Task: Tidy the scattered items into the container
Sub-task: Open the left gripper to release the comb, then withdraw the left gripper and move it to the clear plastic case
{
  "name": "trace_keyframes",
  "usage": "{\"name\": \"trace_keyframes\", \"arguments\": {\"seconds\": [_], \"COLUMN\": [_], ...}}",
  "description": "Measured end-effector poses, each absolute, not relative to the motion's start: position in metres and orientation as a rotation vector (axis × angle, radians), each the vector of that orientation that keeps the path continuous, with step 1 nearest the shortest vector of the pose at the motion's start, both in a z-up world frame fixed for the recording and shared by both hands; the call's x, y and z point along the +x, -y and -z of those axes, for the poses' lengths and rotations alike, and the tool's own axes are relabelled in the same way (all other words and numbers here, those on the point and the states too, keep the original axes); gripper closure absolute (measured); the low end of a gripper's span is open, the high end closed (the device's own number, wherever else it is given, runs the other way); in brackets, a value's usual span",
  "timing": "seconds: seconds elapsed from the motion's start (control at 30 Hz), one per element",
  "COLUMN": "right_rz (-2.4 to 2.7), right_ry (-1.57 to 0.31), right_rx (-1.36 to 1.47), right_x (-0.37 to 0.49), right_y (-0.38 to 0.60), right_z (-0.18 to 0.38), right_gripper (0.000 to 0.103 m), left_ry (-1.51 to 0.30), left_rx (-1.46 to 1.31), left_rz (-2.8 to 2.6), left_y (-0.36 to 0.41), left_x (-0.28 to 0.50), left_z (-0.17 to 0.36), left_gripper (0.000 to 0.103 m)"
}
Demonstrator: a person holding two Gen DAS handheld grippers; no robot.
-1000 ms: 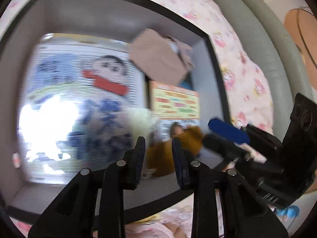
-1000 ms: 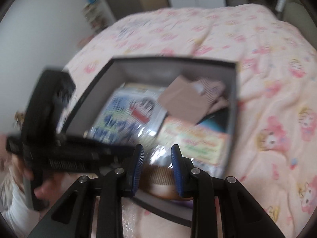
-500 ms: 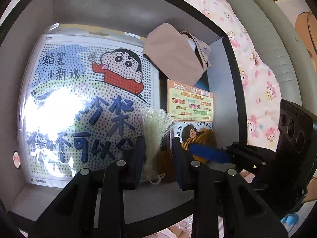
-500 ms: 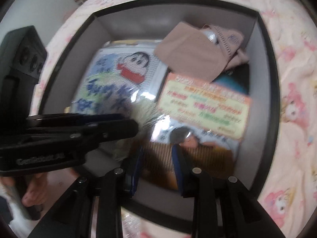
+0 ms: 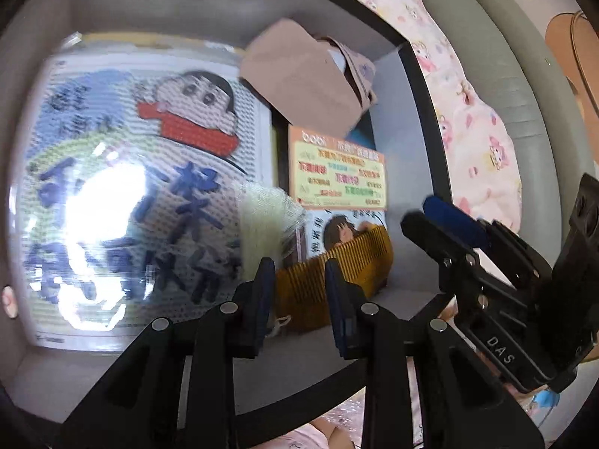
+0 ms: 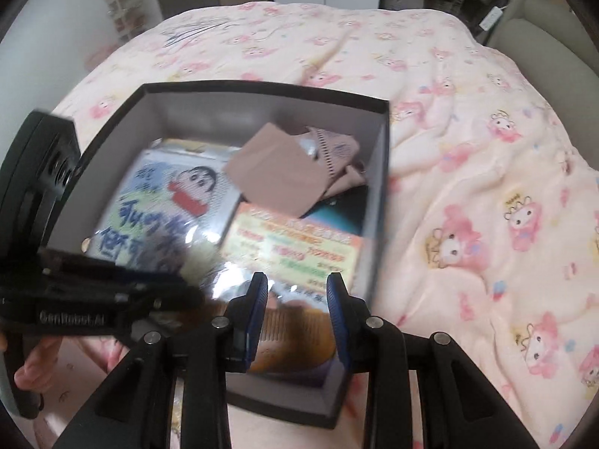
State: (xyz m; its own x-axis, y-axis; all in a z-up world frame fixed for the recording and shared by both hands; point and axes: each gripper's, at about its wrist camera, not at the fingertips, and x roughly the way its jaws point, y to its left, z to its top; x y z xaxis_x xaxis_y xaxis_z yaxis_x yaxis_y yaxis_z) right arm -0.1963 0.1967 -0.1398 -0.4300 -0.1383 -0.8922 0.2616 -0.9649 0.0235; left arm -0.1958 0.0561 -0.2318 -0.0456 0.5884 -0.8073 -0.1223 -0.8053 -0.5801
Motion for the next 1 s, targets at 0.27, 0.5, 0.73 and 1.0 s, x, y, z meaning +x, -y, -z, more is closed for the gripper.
{"name": "trace_keyframes", "arguments": {"seconds": [0.27, 0.5, 0.73, 1.0], "right_rz": [2.436, 2.472, 2.503, 2.565], "right_ry": [-0.186, -0.248, -0.226, -0.141], "right_rx": [1.535, 1.534, 1.527, 1.377], "right_x": [-0.196, -0.193, -0.184, -0.153], "right_y": [-0.191, -0.187, -0.185, -0.183], "right_z": [0.144, 0.145, 0.149, 0.116], "right_gripper": [0.074, 0.074, 0.074, 0.072], "left_ry": [0.630, 0.505, 0.433, 0.377], "left_rx": [-1.681, -1.709, -1.727, -1.546], "left_rz": [-1.950, -1.963, -1.958, -2.120], "left_y": [-0.043, -0.064, -0.073, -0.054], "left_x": [-0.201, -0.195, -0.187, -0.178], "left_z": [0.227, 0.232, 0.231, 0.170], "left_gripper": [0.068, 0.072, 0.072, 0.059]}}
